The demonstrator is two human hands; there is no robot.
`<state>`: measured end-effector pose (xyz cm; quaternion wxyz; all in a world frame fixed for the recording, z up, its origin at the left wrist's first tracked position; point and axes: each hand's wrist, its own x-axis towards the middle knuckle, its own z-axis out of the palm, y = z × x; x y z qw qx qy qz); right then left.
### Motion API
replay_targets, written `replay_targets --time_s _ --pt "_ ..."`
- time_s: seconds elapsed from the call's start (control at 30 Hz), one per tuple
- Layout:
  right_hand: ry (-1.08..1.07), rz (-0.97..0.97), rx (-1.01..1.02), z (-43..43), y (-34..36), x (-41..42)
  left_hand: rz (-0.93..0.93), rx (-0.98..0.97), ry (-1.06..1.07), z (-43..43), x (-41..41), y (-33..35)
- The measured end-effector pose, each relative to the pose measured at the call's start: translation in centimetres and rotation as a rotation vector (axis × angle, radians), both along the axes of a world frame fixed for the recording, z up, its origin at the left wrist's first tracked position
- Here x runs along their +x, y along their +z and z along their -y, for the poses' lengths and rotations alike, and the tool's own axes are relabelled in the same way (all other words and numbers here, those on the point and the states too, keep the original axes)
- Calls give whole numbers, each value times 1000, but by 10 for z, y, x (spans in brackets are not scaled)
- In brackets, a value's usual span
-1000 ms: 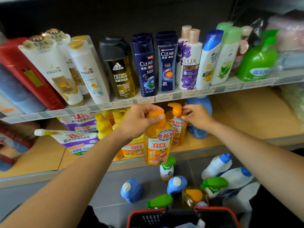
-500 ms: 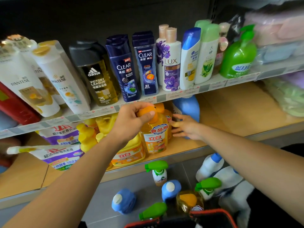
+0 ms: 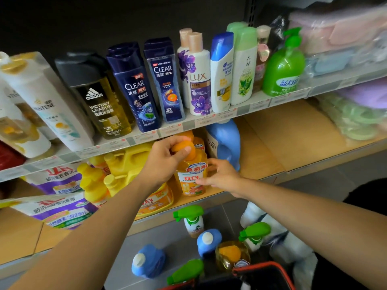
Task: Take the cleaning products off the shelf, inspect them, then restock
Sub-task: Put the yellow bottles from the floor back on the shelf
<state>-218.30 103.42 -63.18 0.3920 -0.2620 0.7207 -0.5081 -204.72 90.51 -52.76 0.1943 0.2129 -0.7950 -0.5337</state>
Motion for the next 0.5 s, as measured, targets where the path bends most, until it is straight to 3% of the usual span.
replay_targets --time_s 0.1,0.23,0.33,0.5 --pt "-43 -106 47 5 -8 -3 141 -111 -6 8 1 -7" --pt "33 -124 64 19 -6 -6 348 -454 -52 20 6 -16" --pt "99 -78 12 28 -4 -12 353 -713 -7 31 11 -16" --pt "98 -44 -14 36 -10 -15 361 -963 51 35 26 -24"
